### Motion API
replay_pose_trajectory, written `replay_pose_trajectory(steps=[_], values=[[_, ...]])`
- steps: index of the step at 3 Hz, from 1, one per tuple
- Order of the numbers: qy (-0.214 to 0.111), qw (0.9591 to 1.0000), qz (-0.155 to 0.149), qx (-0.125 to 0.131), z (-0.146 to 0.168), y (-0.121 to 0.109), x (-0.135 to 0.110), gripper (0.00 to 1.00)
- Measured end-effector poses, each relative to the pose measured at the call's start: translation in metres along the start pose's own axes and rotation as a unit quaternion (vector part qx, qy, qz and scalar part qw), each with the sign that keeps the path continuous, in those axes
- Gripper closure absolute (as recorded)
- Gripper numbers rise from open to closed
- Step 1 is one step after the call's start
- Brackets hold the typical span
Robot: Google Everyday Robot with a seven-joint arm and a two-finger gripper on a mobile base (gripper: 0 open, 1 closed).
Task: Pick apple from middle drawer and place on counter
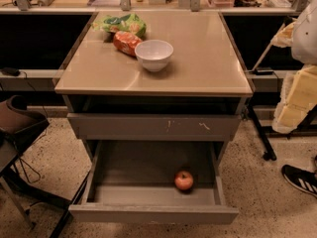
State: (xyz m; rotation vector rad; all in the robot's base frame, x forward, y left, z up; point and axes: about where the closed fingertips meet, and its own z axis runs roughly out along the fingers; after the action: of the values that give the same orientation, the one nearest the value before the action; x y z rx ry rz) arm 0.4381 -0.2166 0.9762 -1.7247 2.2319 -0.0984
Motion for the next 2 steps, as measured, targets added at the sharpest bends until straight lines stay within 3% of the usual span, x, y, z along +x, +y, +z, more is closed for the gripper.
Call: replay_pose_trajectory(steps=[1,2], values=[[0.0,1.0,0.0,0.0,0.0,0.0,0.0,0.0],[-0.025,0.9997,-0.003,-0.001,0.014,0.003,0.006,0.0]])
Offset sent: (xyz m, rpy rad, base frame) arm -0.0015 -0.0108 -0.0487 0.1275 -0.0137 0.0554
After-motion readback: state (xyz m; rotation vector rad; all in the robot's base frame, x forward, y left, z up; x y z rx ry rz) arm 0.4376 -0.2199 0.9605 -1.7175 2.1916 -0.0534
